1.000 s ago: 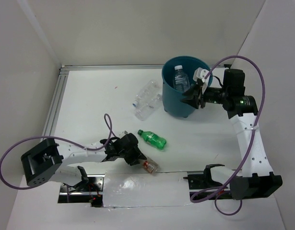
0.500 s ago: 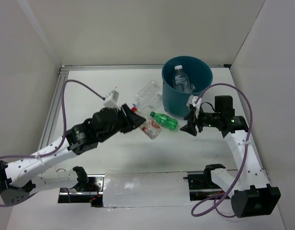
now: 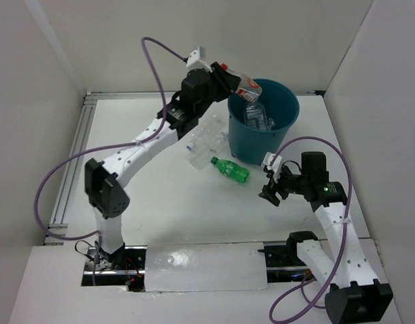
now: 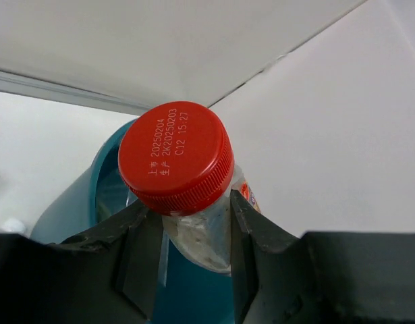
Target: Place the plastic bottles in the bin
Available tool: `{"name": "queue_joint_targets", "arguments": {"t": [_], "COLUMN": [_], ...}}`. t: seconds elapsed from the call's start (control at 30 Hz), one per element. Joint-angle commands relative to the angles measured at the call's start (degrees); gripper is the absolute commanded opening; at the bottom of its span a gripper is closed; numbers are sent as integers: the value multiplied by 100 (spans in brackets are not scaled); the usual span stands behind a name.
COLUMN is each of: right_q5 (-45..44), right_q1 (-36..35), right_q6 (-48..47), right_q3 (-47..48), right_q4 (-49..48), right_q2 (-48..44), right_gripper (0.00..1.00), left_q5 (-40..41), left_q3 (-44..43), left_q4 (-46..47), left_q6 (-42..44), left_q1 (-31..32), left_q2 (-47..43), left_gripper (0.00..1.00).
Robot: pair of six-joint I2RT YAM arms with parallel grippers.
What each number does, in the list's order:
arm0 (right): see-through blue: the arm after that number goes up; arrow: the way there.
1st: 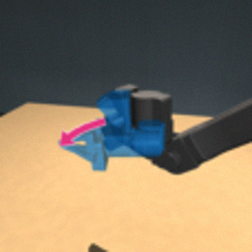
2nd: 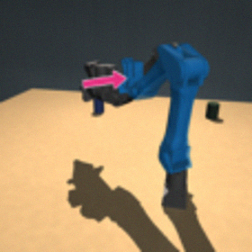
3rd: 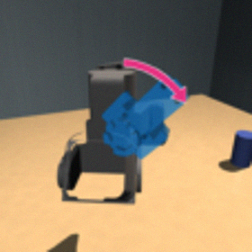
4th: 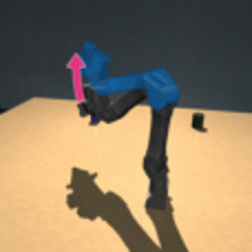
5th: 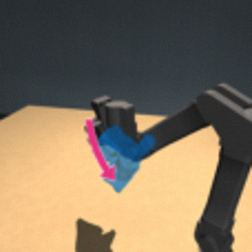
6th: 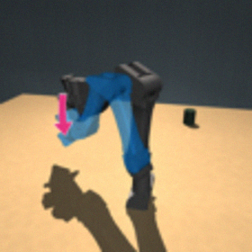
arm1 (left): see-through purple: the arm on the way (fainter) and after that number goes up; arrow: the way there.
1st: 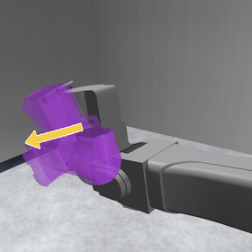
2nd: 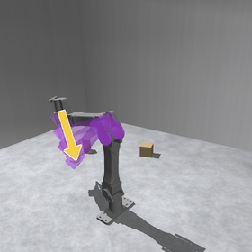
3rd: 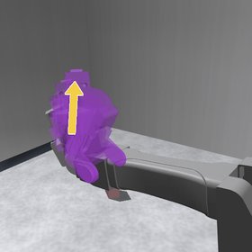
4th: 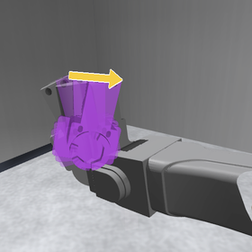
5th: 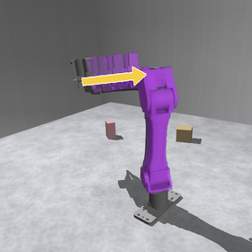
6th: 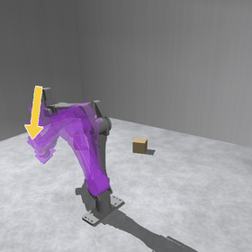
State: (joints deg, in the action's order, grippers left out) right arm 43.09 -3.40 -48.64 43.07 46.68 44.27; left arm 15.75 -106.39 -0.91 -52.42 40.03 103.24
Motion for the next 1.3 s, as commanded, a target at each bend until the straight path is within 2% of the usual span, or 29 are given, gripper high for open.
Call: {"name": "queue_joint_targets", "arguments": {"t": [0.0, 0.03, 0.13, 0.17, 0.27, 0.43, 0.47, 0.5, 0.53, 0.57, 0.6, 0.67, 0.7, 0.73, 0.8, 0.93, 1.07, 1.13, 1.27], "right_q5": [-327, -328, -678, -792, -1179, -1943, -2049, -2050, -2355, -2358, -2436, -2822, -2972, -3286, -3631, -4326, -4538, -3883, -3405], "right_q1": [-81, -134, -266, -432, -879, -1847, -1988, -2189, -2313, -2314, -2428, -2560, -2682, -2779, -2990, -3237, -3299, -3351, -3685], "right_q6": [-198, -198, 29, 152, 311, 636, 854, 961, 1284, 1461, 1585, 1918, 1998, 1999, 2148, 2210, 2096, 1851, 1727], "right_q3": [-140, -141, -255, -255, -325, -457, -457, -396, -300, -229, -150, -97, -45, -44, -44, -44, 175, 350, 693], "right_q4": [-404, -483, -914, -1036, -1414, -2423, -2574, -2715, -3134, -3138, -3225, -3576, -3734, -4032, -4315, -4772, -4782, -4371, -3808], "right_q2": [37, 133, 432, 529, 846, 1371, 1513, 1662, 2177, 2182, 2356, 2779, 2893, 3068, 3254, 3737, 4133, 3828, 3414], "right_gripper": [79, 79, 79, 79, 79, 81, 81, 81, 81, 81, 81, 82, 82, 82, 82, 82, 82, 80, 79], "left_q5": [-81, -81, -142, -142, -195, -248, -195, -134, 102, 234, 366, 535, 535, 535, 614, 535, 482, 482, 482], "left_q3": [-978, -1354, -1552, -1552, -1604, -1587, -1474, -1029, -285, -277, 645, 1713, 2736, 3173, 4155, 5221, 5752, 5883, 5946], "left_q4": [-214, -321, -481, -481, -481, -419, -358, -288, -131, -59, -7, 265, 336, 337, 76, -321, -533, -586, -586], "left_q6": [258, 311, 425, 478, 689, 1181, 1452, 1585, 1838, 1945, 1999, 2051, 2104, 2105, 2157, 2096, 2026, 2026, 1973], "left_q1": [14, 14, 14, 14, 14, 14, 14, 14, 14, 14, 14, -57, -135, -197, -267, -268, -268, -268, -268], "left_q2": [783, 977, 1330, 1391, 1392, 962, 587, 331, -290, -296, -992, -1742, -2085, -2698, -3185, -4039, -4514, -4628, -4699], "left_gripper": [24, 31, 60, 78, 98, 100, 100, 100, 100, 100, 100, 100, 100, 100, 100, 100, 100, 100, 100]}}
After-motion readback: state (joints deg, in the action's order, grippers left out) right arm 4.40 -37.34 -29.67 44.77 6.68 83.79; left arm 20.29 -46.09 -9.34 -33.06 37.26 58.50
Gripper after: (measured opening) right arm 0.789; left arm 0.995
